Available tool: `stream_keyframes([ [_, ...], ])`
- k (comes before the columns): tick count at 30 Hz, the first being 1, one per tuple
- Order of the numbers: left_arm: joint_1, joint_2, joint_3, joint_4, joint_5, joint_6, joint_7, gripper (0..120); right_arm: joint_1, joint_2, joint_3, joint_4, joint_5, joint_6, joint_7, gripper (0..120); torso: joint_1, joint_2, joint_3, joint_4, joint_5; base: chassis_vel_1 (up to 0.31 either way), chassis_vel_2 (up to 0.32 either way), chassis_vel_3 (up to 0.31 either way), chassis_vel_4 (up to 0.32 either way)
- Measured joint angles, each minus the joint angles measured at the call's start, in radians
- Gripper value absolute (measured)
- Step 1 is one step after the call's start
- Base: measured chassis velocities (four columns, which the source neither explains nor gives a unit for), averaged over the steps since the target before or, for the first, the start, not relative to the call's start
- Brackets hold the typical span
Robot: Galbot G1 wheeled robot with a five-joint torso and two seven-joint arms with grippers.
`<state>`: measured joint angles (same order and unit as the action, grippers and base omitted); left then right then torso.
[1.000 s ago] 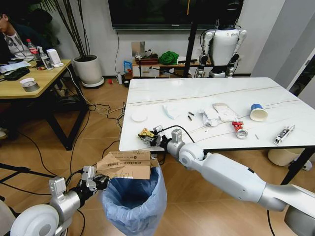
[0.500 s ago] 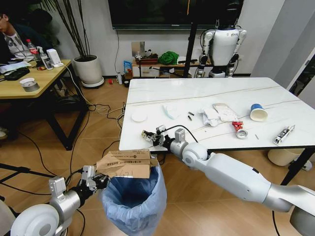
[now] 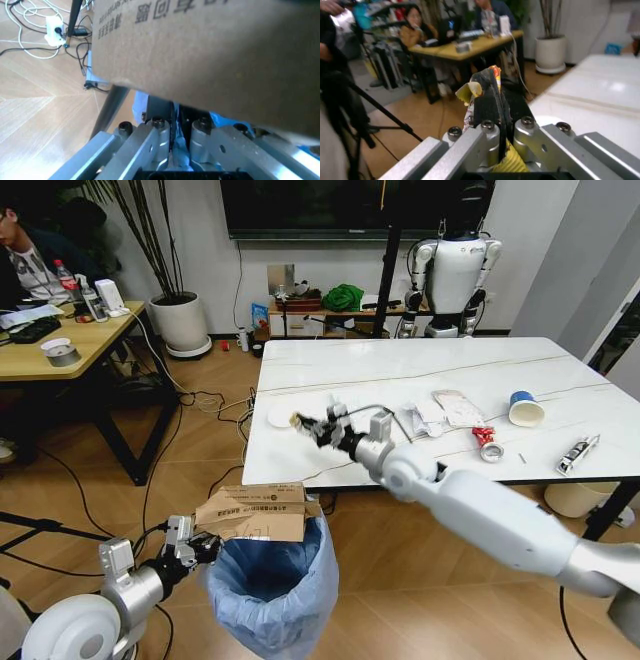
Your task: Pick up the trash bin and place the trash from the table into it.
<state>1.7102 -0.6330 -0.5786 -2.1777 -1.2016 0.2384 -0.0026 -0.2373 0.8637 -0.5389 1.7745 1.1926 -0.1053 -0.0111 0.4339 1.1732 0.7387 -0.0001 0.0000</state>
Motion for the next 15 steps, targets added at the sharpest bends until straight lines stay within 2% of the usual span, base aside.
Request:
stream_keyframes([
  [3,-0.005,-0.001,0.002,-0.001,0.001,0.0,-0.001,0,0.029,-0.08,0.012,0.137,0.048,0.0,-0.009,0,0.0,0.0,0.0,0.0,-0.0001,0.0,0.0,0.0,0.0],
  [4,-0.005,-0.001,0.002,-0.001,0.001,0.0,-0.001,0,0.029,-0.08,0.012,0.137,0.048,0.0,-0.009,0,0.0,0.0,0.0,0.0,-0.0001,0.0,0.0,0.0,0.0],
  [8,-0.003,-0.002,0.002,-0.003,0.001,0.0,-0.001,0,0.025,-0.165,0.01,0.299,0.071,0.0,-0.023,0,0.0,0.0,0.0,-0.0001,-0.0002,0.0,0.0,0.0,0.0],
  [12,0.0,-0.002,0.002,-0.012,0.001,0.0,-0.001,0,-0.008,-0.184,0.007,0.339,0.045,0.0,-0.024,0,0.0,0.0,0.0,0.0002,0.0001,0.0,0.0,0.0,0.0],
  [15,0.003,-0.003,0.002,-0.025,-0.001,0.001,-0.003,0,-0.083,-0.198,0.016,0.326,-0.011,0.004,-0.033,0,0.0,0.0,0.0,0.0002,0.0003,0.0,0.0,0.0,0.0],
])
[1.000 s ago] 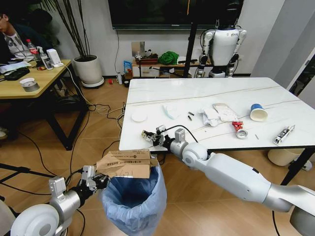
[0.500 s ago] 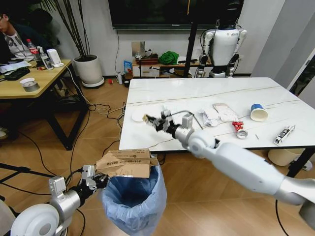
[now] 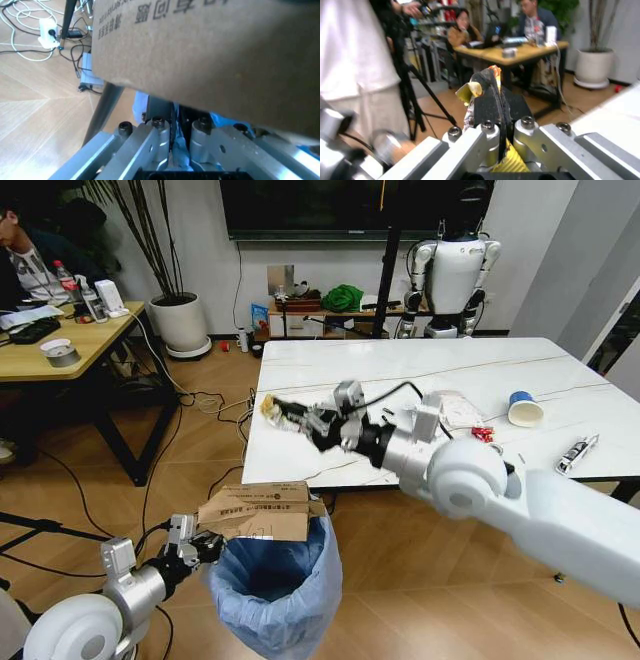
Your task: Pick up the trash bin and place the trash from the table into it.
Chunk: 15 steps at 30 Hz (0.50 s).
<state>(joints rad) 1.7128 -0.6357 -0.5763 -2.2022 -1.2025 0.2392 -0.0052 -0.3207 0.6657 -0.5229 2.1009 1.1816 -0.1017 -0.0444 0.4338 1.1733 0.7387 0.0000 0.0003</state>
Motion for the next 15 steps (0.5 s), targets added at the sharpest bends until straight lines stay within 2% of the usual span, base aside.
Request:
stream_keyframes([
  [7,-0.005,0.0,-0.002,-0.004,-0.005,0.001,-0.006,0,-0.101,-0.035,0.028,-0.044,-0.065,0.014,-0.031,0,0.0,0.0,0.0,-0.0003,-0.0002,0.0,0.0,0.0,0.0],
  [15,-0.006,-0.011,-0.002,-0.004,-0.006,0.002,-0.012,0,-0.128,-0.018,0.014,-0.047,-0.082,0.016,-0.034,0,0.0,0.0,0.0,0.0,-0.0003,0.0,0.0,0.0,0.0],
])
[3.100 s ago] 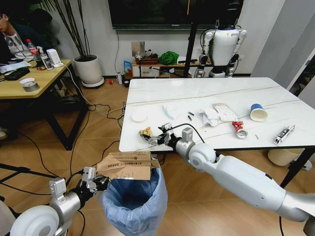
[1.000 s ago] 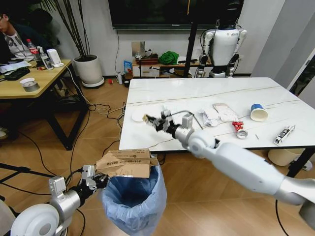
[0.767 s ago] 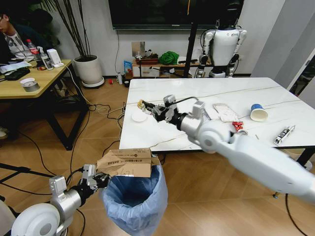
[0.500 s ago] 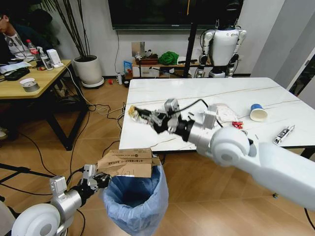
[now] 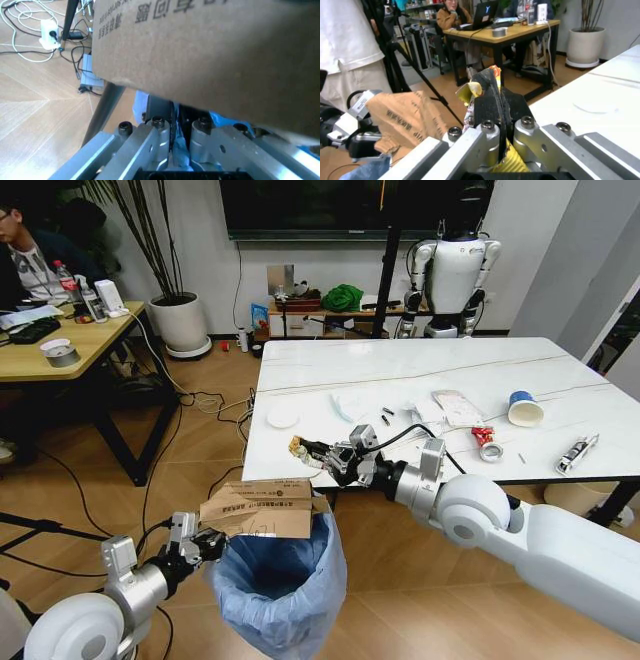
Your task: Pick up the trash bin and place the trash from the table into it.
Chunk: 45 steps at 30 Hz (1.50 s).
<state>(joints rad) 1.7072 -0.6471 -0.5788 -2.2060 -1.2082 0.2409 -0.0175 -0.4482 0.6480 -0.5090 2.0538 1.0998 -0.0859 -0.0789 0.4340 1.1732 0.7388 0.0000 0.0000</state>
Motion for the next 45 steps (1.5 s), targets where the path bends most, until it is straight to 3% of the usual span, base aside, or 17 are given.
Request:
stream_keyframes([
  [32,-0.036,-0.006,-0.004,0.013,-0.031,0.002,-0.022,0,-0.019,0.0,-0.126,0.039,-0.044,0.007,0.003,0,0.0,0.0,0.0,-0.0001,0.0001,0.0,0.0,0.0,0.0],
  [34,-0.036,-0.009,-0.003,0.012,-0.031,0.002,-0.023,0,-0.015,0.002,-0.13,0.04,-0.047,0.007,0.003,2,0.0,0.0,0.0,0.0,0.0,0.0,0.0,0.0,0.0],
  [45,-0.03,-0.015,0.0,0.006,-0.028,0.003,-0.024,0,-0.016,0.002,-0.134,0.049,-0.053,0.007,0.008,40,0.0,0.0,0.0,-0.0001,0.0001,0.0,0.0,0.0,0.0],
])
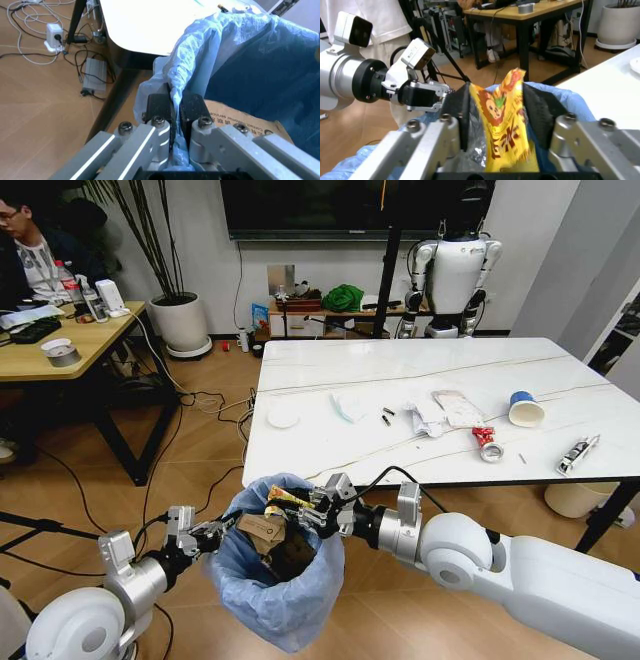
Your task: Pick up the trash bin and place the trash from the table into it.
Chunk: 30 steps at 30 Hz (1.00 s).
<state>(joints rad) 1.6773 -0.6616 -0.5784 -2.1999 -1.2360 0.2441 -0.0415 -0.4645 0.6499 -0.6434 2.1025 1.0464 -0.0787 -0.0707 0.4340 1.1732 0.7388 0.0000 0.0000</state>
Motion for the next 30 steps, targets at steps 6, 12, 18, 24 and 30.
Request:
stream_keyframes([
  [6,0.003,-0.003,0.001,-0.001,0.004,0.0,0.0,0,0.003,-0.002,0.0,0.006,0.001,-0.001,0.004,63,0.0,0.0,0.0,0.0,0.0,0.0,0.0,0.0,0.0],
  [12,0.008,-0.004,0.001,-0.004,0.006,0.001,0.0,0,0.004,0.002,0.0,0.006,0.001,-0.002,0.007,88,0.0,0.0,0.0,-0.0001,0.0,0.0,0.0,0.0,0.0],
  [18,0.026,-0.01,-0.004,-0.008,0.014,0.001,0.0,0,0.019,0.033,0.047,-0.016,0.021,-0.002,0.014,99,0.0,0.0,0.0,-0.0003,0.0,0.0,0.0,0.0,0.0],
  [24,0.071,-0.025,-0.03,-0.025,0.028,0.001,0.001,0,0.082,0.144,0.123,-0.164,0.098,-0.012,0.053,100,0.0,0.0,0.0,0.0002,0.0,0.0,0.0,0.0,0.0],
  [30,0.071,-0.002,-0.038,-0.015,0.02,0.001,0.001,0,0.127,0.241,0.153,-0.347,0.117,-0.05,0.117,100,0.0,0.0,0.0,-0.0001,-0.0002,0.0,0.0,0.0,0.0],
])
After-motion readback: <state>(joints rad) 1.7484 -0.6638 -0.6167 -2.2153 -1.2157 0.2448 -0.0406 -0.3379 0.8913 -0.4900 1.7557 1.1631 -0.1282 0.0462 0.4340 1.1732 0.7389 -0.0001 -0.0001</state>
